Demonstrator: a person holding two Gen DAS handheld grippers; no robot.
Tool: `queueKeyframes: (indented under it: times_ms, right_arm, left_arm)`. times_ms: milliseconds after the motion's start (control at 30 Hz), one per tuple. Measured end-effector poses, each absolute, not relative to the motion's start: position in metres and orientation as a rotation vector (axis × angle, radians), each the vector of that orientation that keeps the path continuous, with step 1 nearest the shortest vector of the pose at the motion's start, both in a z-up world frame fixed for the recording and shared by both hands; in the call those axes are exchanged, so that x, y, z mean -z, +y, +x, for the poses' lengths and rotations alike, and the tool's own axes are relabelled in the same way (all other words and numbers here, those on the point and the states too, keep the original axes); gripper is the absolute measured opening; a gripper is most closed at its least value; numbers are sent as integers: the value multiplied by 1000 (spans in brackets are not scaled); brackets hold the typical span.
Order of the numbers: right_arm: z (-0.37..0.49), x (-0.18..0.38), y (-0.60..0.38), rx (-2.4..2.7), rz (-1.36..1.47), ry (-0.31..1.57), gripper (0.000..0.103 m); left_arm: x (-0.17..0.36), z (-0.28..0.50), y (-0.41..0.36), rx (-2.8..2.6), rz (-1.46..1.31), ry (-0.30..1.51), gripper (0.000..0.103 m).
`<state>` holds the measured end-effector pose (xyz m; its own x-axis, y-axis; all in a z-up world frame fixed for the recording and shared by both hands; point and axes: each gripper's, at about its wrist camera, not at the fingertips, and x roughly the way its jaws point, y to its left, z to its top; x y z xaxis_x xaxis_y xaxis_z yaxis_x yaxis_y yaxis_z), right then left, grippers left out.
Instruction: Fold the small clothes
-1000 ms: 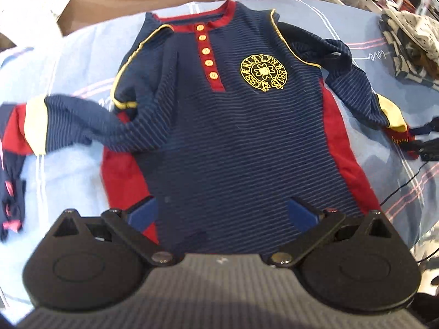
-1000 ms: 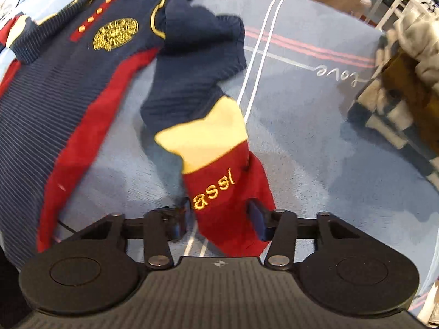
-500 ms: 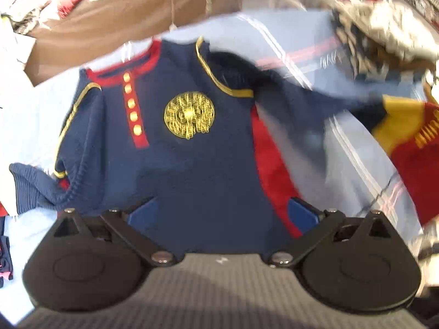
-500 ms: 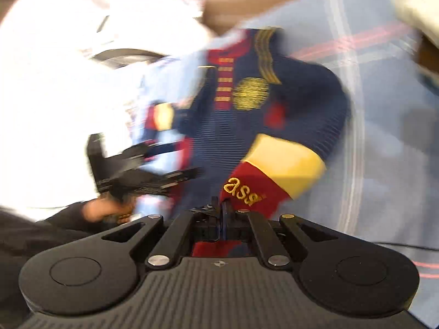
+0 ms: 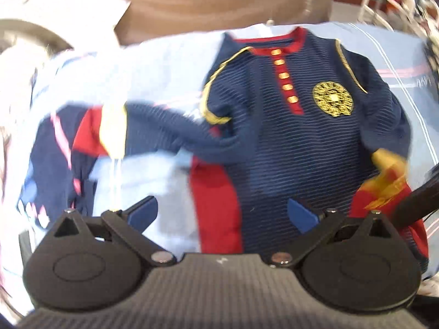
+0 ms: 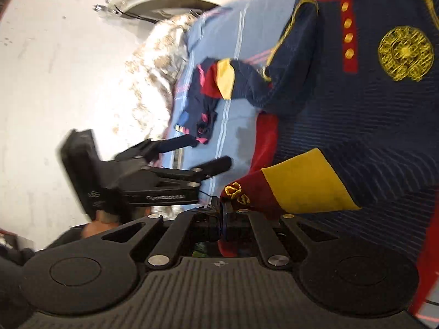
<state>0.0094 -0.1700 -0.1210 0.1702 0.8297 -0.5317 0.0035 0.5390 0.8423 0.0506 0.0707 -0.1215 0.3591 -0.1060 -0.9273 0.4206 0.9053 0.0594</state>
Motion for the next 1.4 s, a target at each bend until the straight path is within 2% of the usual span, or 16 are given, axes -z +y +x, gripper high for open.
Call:
queueKeyframes:
  times_ms: [33, 100, 167, 200, 233, 300, 367, 433, 500, 567, 767, 800, 900, 1100, 1200, 1400]
  right_arm:
    - [12, 132, -157, -654, 799, 1284, 9]
    - [15, 152, -134, -544, 661, 1315, 32]
    - [16, 171, -124, -462, 580, 1357, 46]
    - [14, 174, -127, -406, 577, 1361, 46]
    - [11, 173, -133, -356, 598, 1345, 48]
    - [3, 161, -150, -293, 598, 1297, 69]
    - [-8, 144, -168, -218, 557, 1244, 80]
    - [-19, 134, -186, -135, 535, 1207, 82]
    - [-27, 130, -205, -53, 556, 1188, 82]
    - [-34, 131, -219, 5, 587, 1175, 86]
    - [-53, 137, -242, 39, 660, 1156, 89]
    - [-53, 140, -240, 39, 672, 1150, 90]
    - [-54, 142, -242, 26, 691, 1137, 92]
    - [-51, 146, -257, 42, 711, 1130, 94]
    - [-48, 147, -269, 56, 711, 1119, 94]
    - [-23, 150, -299, 138, 648, 1089, 94]
  left_arm:
    - [125, 54, 82, 354, 280, 1177, 103]
    - [134, 62, 101, 398, 211, 1215, 103]
    - [145, 68, 109, 475, 148, 1243, 103]
    - [149, 70, 111, 517, 130, 1252, 103]
    - [152, 70, 112, 557, 123, 1250, 103]
    - [159, 68, 110, 637, 137, 1208, 103]
    - [163, 59, 100, 726, 203, 1142, 103]
    - [172, 52, 82, 803, 315, 1078, 103]
    - [184, 51, 63, 878, 389, 1122, 99]
    - [196, 55, 52, 959, 365, 1227, 92]
    - [218, 68, 54, 941, 274, 1327, 89]
    - [223, 74, 58, 952, 228, 1368, 83]
    - [234, 83, 67, 967, 192, 1473, 49]
    - [243, 71, 61, 969, 285, 1459, 40]
    - [242, 76, 58, 898, 284, 1451, 1]
    - [206, 72, 53, 946, 259, 1393, 1]
